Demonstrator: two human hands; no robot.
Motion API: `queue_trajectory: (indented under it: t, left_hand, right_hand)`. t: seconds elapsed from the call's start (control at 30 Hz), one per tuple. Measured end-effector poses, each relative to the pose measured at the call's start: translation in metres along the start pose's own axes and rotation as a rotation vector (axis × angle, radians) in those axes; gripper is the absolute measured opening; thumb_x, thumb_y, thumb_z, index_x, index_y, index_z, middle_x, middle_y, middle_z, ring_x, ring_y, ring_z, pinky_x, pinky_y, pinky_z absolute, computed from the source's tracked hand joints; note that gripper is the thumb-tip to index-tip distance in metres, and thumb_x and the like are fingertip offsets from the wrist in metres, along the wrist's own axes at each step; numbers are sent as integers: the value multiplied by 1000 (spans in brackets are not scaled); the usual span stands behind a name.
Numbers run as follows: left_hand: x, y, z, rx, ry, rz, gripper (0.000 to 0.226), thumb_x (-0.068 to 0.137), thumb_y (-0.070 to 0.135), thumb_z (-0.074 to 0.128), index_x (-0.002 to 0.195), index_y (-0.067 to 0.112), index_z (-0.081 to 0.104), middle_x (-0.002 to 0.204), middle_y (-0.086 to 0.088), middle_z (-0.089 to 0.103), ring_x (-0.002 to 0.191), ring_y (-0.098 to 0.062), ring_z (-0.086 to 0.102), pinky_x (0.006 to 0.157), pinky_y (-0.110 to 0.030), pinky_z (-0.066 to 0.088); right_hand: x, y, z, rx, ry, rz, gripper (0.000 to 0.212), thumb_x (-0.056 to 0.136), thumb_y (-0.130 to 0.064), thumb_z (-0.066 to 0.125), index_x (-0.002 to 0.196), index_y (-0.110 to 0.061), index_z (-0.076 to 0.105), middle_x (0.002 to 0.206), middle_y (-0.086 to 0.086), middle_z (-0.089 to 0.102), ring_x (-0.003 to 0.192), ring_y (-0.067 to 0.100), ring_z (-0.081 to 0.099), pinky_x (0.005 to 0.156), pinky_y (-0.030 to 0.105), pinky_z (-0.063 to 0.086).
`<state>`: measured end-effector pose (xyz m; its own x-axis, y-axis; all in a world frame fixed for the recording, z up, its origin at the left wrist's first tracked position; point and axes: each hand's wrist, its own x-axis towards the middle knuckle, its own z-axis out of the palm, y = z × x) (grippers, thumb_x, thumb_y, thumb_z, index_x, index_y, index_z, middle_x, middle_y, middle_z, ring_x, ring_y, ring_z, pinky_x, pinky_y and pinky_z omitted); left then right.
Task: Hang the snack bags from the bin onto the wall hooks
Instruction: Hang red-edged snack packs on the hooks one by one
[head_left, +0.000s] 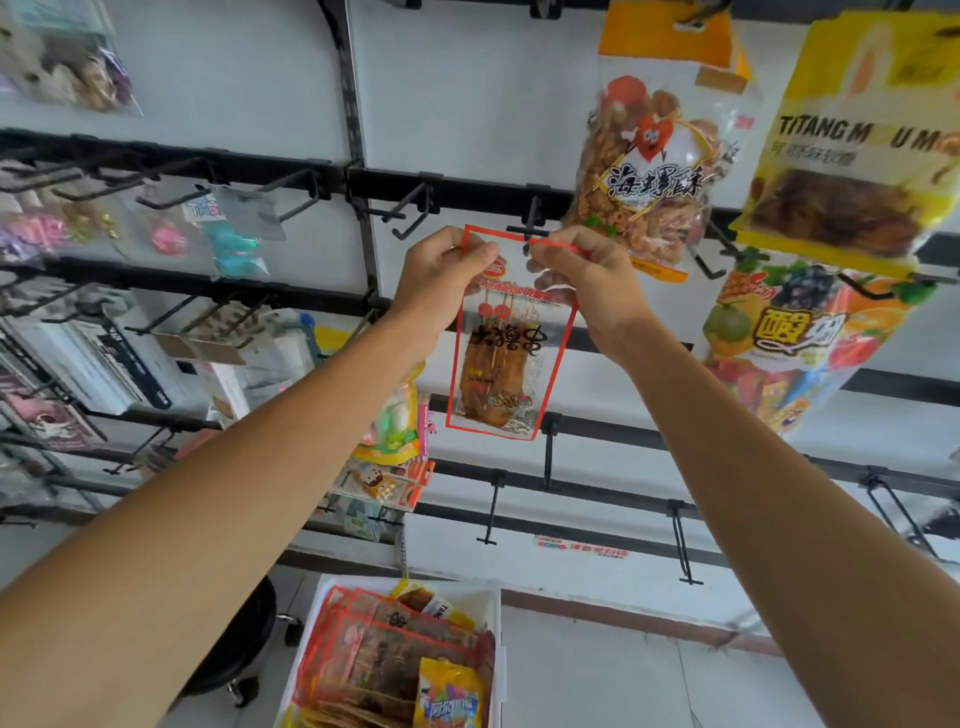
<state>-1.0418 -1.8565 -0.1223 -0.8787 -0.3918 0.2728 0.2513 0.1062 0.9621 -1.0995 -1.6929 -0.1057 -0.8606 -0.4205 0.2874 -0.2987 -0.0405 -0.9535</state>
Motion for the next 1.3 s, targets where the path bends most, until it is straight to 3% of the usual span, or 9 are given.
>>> queue_trajectory:
  t: [0.1, 0.3, 0.43, 0.57, 0.77, 0.87, 1.0, 1.13, 1.3]
  left_hand:
    - [6, -6, 2, 29, -22, 1, 7, 92, 17, 65, 85, 17, 62, 86, 1, 72, 85, -10, 69, 80, -30, 52]
    - [23, -12, 6, 36, 9, -15, 7, 93, 12, 63, 87, 14, 61, 85, -1, 72, 73, -1, 68, 60, -12, 47]
    - [37, -15, 9, 69, 15, 4, 12, 93, 7, 61, 85, 14, 60, 85, -3, 71, 67, 2, 67, 61, -8, 45]
    - [47, -18, 9, 78, 35, 14, 17, 92, 8, 63, 80, 19, 59, 84, 0, 70, 66, 6, 66, 59, -9, 45]
    - [49, -23, 9, 107, 32, 45, 13, 92, 11, 65, 83, 20, 61, 85, 4, 69, 71, 5, 65, 65, -12, 47]
    - [48, -28, 3, 177, 15, 38, 8, 91, 15, 66, 98, 18, 62, 98, -2, 70, 90, -9, 67, 77, -20, 53]
    - [37, -37, -9, 339, -143, -84, 49, 90, 19, 68, 134, 15, 45, 123, -5, 61, 110, -18, 60, 87, -25, 48]
    - [21, -46, -23, 613, -305, -202, 68, 91, 24, 66, 148, 16, 29, 141, -8, 48, 121, -23, 52, 100, -34, 44]
    - [-2, -49, -28, 790, -466, -245, 71, 93, 29, 64, 151, 12, 26, 153, -10, 37, 136, -24, 42, 111, -35, 36]
  right_hand:
    - [4, 5, -2, -60, 30, 16, 12, 92, -11, 63, 82, -16, 66, 80, 2, 70, 67, 11, 63, 66, 24, 53]
    - [21, 13, 1, -199, 124, -21, 11, 92, -14, 65, 82, -17, 65, 76, 0, 69, 64, 9, 64, 64, 24, 56]
    - [31, 18, 4, -249, 194, -66, 6, 91, -11, 64, 87, -11, 68, 77, 1, 70, 62, 3, 66, 62, 20, 53]
    - [38, 25, 6, -364, 300, -34, 15, 88, -27, 69, 73, -28, 71, 75, -5, 74, 74, 15, 70, 74, 39, 59]
    - [31, 28, 9, -498, 396, 27, 31, 87, -44, 66, 80, -14, 73, 77, 7, 73, 75, 25, 69, 75, 41, 57]
    - [28, 34, 5, -530, 383, 116, 34, 87, -47, 64, 88, -14, 72, 77, 3, 70, 76, 23, 67, 79, 40, 56]
    - [17, 43, -7, -613, 287, 275, 38, 89, -47, 63, 107, -14, 67, 94, 3, 67, 90, 24, 64, 88, 40, 54]
    - [-2, 50, -11, -778, 238, 361, 52, 92, -41, 58, 133, -12, 50, 115, 6, 63, 95, 24, 61, 83, 37, 52]
    - [-28, 59, -9, -973, 117, 454, 50, 92, -43, 52, 126, -5, 50, 103, 7, 57, 91, 26, 56, 70, 31, 40]
